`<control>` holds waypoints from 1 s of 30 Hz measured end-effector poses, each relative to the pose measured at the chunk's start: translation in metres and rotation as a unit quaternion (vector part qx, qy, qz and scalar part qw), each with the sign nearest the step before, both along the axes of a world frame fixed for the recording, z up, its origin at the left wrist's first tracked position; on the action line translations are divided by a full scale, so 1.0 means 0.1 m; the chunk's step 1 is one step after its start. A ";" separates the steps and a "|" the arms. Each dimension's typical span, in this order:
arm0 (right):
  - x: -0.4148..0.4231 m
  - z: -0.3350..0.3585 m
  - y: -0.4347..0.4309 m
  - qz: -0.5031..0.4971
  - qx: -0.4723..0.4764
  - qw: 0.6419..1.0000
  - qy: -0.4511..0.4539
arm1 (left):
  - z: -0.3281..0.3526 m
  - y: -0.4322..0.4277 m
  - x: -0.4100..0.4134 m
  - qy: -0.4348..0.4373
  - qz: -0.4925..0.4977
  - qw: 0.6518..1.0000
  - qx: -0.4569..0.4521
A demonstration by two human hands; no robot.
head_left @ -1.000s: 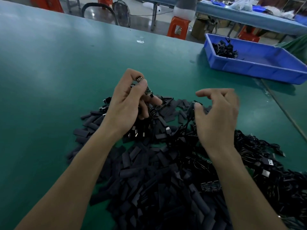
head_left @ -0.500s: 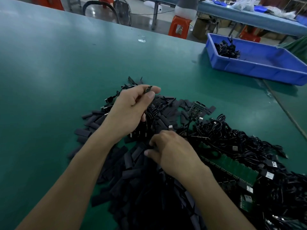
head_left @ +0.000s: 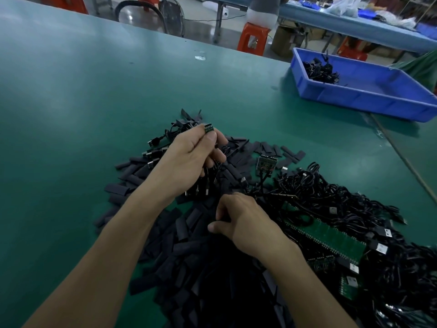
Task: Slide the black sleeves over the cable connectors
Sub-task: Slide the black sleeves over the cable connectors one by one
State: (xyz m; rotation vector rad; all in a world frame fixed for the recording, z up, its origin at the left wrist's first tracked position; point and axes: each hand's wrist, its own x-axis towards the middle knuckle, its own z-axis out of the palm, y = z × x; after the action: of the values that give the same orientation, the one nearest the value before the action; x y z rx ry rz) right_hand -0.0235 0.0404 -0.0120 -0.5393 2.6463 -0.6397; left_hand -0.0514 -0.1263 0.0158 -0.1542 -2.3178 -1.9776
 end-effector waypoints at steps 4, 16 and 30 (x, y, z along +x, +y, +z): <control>-0.03 0.06 0.04 -0.065 -0.105 0.992 -0.027 | -0.01 -0.01 -0.01 0.008 -0.004 1.000 -0.018; -0.16 0.14 0.24 -0.193 -0.351 0.915 0.050 | -0.02 -0.07 0.00 -0.030 -0.056 0.990 -0.128; -0.20 0.17 0.36 -0.125 -0.382 0.911 0.092 | 0.01 -0.10 0.05 -0.092 -0.168 0.972 -0.135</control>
State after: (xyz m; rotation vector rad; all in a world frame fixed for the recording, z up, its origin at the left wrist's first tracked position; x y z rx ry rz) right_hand -0.0431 0.0764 0.0049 -0.4680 2.5755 -1.8157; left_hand -0.0466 -0.1362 0.0170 -0.4252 -2.8402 -1.8650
